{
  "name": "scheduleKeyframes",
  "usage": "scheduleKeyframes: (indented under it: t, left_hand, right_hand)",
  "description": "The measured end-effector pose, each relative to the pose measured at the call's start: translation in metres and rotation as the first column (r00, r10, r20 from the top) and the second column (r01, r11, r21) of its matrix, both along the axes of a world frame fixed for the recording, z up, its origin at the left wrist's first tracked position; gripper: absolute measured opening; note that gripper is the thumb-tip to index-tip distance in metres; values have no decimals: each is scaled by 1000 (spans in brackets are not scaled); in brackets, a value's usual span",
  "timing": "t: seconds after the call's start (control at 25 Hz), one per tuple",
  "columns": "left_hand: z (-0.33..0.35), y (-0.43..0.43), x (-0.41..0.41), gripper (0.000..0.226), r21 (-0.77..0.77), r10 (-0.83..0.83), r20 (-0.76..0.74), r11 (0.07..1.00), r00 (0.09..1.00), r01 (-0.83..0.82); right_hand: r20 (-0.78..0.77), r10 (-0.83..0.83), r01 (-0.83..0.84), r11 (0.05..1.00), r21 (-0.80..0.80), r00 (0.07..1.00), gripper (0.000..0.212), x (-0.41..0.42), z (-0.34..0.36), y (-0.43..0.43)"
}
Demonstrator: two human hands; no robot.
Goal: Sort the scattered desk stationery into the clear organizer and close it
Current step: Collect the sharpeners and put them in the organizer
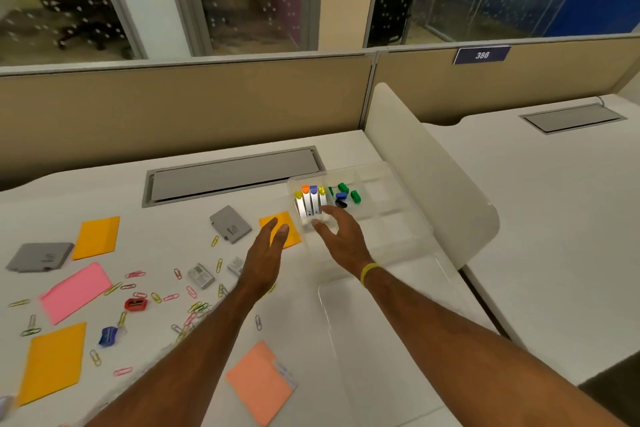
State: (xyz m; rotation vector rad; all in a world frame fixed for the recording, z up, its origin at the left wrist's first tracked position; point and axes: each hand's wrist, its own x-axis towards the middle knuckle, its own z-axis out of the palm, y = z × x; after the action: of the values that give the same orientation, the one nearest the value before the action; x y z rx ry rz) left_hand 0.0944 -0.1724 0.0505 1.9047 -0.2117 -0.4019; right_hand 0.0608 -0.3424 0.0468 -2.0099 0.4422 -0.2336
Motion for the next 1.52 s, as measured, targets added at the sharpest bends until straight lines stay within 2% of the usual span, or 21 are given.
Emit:
scheduleKeyframes:
  t: [0.12, 0.32, 0.48, 0.6, 0.8, 1.2, 1.28, 1.4, 1.52]
  left_hand:
    - [1, 26, -18, 61, 121, 3, 43, 993, 999, -8]
    - [-14, 77, -48, 82, 284, -9, 108, 958, 994, -23]
    - [-33, 119, -74, 89, 453, -28, 154, 891, 988, -45]
    - [-48, 154, -89, 109, 566, -50, 159, 823, 986, -50]
    - [-64, 207, -109, 110, 636, -26, 176, 766, 984, -94]
    - [-67, 283, -103, 118, 646, 53, 176, 747, 983, -156]
    - [-66, 295, -94, 109, 660, 47, 181, 734, 982, -157]
    - [-64, 307, -74, 75, 693, 59, 219, 693, 974, -198]
    - [-57, 306, -49, 60, 691, 109, 251, 676, 962, -257]
  right_hand:
    - [-29, 142, -144, 977, -157, 989, 57, -17, -1, 24]
    - [-81, 327, -334, 872, -359, 941, 76, -39, -20, 63]
    - [-121, 434, -442, 789, -427, 893, 82, -53, -31, 105]
    - [-160, 490, -505, 738, -448, 857, 87, -59, -41, 138]
    - [-286, 530, -597, 639, -484, 799, 88, -64, -59, 178]
    - [-324, 608, -681, 564, -467, 725, 78, -36, -56, 263]
    - [-319, 600, -672, 570, -473, 733, 72, -21, -51, 276]
    - [-327, 572, -651, 567, -504, 752, 62, 6, -42, 291]
    - [-332, 518, -609, 579, -543, 788, 51, 34, -38, 304]
